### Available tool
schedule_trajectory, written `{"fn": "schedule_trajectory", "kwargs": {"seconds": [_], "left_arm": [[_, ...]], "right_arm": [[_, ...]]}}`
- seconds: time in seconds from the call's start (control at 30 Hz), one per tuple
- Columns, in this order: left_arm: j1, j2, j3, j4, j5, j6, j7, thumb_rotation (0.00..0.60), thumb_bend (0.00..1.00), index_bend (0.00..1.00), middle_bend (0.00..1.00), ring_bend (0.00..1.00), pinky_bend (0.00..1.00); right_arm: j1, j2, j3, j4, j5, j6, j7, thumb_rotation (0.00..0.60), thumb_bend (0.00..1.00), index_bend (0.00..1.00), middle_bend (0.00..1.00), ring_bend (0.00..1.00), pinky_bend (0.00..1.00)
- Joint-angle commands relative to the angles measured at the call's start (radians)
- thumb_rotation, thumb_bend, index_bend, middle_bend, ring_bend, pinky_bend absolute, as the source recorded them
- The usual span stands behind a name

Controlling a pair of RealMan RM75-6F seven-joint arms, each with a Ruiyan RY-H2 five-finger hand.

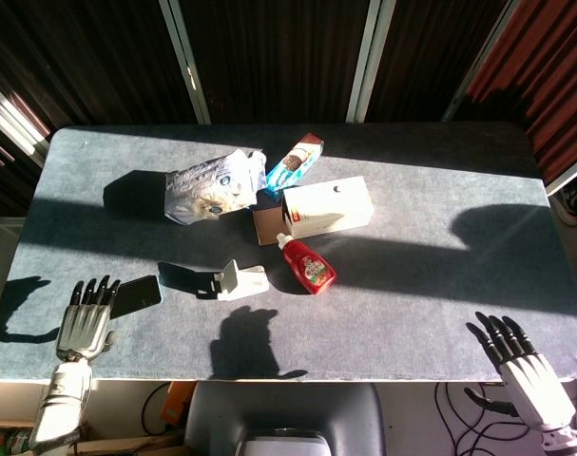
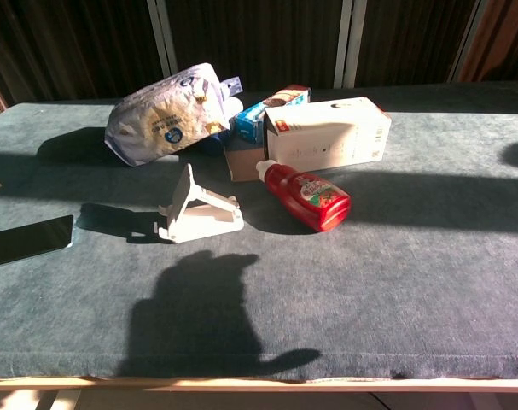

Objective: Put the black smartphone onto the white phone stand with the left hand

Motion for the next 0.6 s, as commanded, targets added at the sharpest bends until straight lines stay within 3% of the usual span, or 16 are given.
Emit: {"fn": "schedule_trajectory", "kwargs": {"seconds": [0.03, 0.17, 0.6], "left_arm": [[-0.128, -0.14, -0.104, 0.034, -0.272, 0.031, 0.199, 0.6, 0.28, 0.0, 0.02, 0.0, 0.11], [-0.185, -0.191, -0.12, 0.087, -0.381, 0.045, 0.246, 0.6, 0.27, 0.0, 0.04, 0.0, 0.12], [-0.292, -0.292, -0.135, 0.255, -0.557, 0.083, 0.303, 0.6, 0.27, 0.03, 0.13, 0.01, 0.17]], "right_arm": [[-0.002, 0.005, 0.011, -0.001, -0.005, -0.015, 0.009, 0.6, 0.32, 0.0, 0.0, 0.0, 0.0], [-0.01, 0.011, 0.025, -0.001, -0.014, -0.026, 0.019, 0.6, 0.32, 0.0, 0.0, 0.0, 0.0], [-0.03, 0.027, 0.054, 0.001, -0.043, -0.05, 0.045, 0.6, 0.32, 0.0, 0.0, 0.0, 0.0]]}}
